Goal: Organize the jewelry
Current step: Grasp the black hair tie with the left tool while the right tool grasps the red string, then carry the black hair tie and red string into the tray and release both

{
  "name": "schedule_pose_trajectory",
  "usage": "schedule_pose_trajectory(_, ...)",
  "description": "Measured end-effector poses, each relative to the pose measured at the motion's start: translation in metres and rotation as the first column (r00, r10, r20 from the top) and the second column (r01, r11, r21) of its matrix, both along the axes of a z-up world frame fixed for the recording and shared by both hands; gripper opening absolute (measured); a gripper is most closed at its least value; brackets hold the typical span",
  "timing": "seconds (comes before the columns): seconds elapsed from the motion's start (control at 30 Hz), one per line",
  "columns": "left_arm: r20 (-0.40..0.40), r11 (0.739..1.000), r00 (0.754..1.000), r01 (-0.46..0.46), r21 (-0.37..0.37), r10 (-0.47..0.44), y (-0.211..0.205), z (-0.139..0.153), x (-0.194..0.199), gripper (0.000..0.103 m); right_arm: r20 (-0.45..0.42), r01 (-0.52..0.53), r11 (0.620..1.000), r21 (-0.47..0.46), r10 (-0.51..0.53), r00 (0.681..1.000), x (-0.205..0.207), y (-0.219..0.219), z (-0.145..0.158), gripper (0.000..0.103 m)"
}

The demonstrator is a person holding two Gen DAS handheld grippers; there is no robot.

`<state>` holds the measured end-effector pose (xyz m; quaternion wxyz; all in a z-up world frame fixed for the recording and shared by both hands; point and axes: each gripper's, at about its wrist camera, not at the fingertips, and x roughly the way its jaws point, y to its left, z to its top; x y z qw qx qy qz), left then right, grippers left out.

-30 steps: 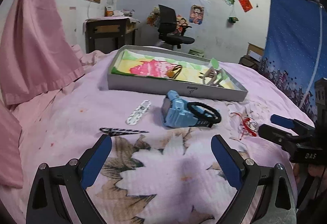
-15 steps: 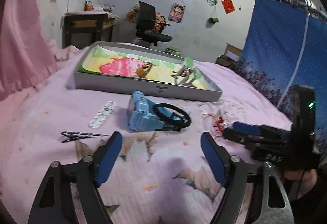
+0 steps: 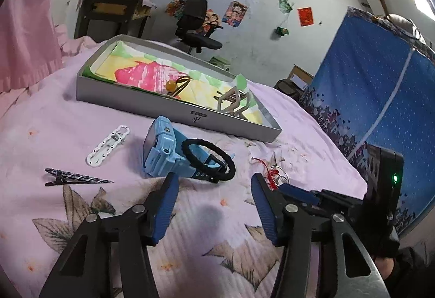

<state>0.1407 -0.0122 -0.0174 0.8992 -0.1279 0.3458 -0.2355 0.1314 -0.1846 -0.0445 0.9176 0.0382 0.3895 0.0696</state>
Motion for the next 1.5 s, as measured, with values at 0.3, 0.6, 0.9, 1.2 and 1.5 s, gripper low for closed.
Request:
schedule_pose_trajectory(0.3,-0.090,0.997,0.995,-0.056,-0.058,0.050,0.000,-0.004,0.014,0.035,-0.009,-0.001,1.000,-0.025,0.000,1.000,-0.001,0.004,0.000,0.018)
schedule_pose_trajectory(0.6,-0.145,0.989,0.989,-0.064,-0.135,0.044,0.000,-0.011,0.024,0.018,-0.015,0.000,0.999,-0.033,0.000,1.000,-0.001,0.005,-0.001,0.017)
schedule_pose_trajectory(0.9,-0.166,0.981,0.985,-0.082,-0.175,0.053,0.003,-0.013,0.028,0.018,-0.020,-0.002,0.999,-0.036,0.002,1.000,-0.003,0.006,-0.002,0.017)
schedule_pose_trajectory(1.2,-0.110,0.993,0.992,-0.074,-0.088,0.064,-0.003,-0.009,0.023,0.006,-0.011,0.002,1.000,-0.028,-0.002,1.000,-0.005,0.005,0.000,0.003)
schedule_pose_trajectory(1.5,-0.004,0.998,0.998,-0.066,-0.005,0.066,-0.010,0.004,0.008,0.006,0.062,-0.026,1.000,0.014,0.025,0.998,-0.011,0.007,0.019,0.003)
